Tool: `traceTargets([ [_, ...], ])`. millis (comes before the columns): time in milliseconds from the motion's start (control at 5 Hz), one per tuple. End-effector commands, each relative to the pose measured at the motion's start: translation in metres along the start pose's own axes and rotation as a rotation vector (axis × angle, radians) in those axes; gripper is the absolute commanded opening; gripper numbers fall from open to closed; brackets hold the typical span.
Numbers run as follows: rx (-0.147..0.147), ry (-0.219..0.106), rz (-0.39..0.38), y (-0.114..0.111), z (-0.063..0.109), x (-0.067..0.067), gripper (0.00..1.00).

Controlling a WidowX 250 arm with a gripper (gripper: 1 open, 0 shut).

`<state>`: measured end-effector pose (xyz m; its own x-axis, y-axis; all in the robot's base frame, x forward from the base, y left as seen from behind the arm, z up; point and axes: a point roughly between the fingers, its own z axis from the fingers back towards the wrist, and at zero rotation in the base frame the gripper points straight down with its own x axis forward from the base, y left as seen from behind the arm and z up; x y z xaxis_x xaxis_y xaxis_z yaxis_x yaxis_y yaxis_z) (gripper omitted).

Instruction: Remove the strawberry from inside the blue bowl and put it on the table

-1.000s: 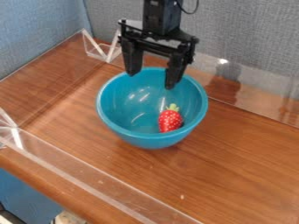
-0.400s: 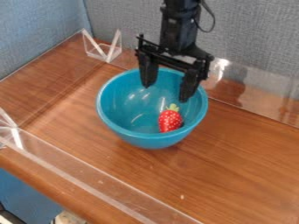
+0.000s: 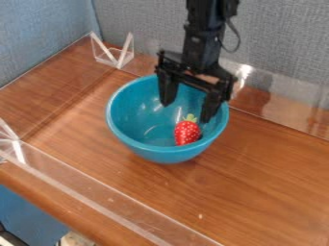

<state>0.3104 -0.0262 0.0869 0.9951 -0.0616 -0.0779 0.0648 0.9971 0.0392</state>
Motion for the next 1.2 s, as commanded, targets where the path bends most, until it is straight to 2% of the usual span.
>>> traceTargets([
  [0, 0.017, -0.031, -0.006, -0.004, 0.001, 0.011, 1.0],
  [200, 0.019, -0.001, -0.004, -0.005, -0.013, 0.016, 1.0],
  [400, 0.019, 0.012, 0.0, -0.005, -0.02, 0.018, 0.0],
  [600, 0.016, 0.011, 0.004, -0.004, -0.02, 0.017, 1.0],
  [1000, 0.016, 0.014, 0.011, -0.003, -0.024, 0.018, 1.0],
])
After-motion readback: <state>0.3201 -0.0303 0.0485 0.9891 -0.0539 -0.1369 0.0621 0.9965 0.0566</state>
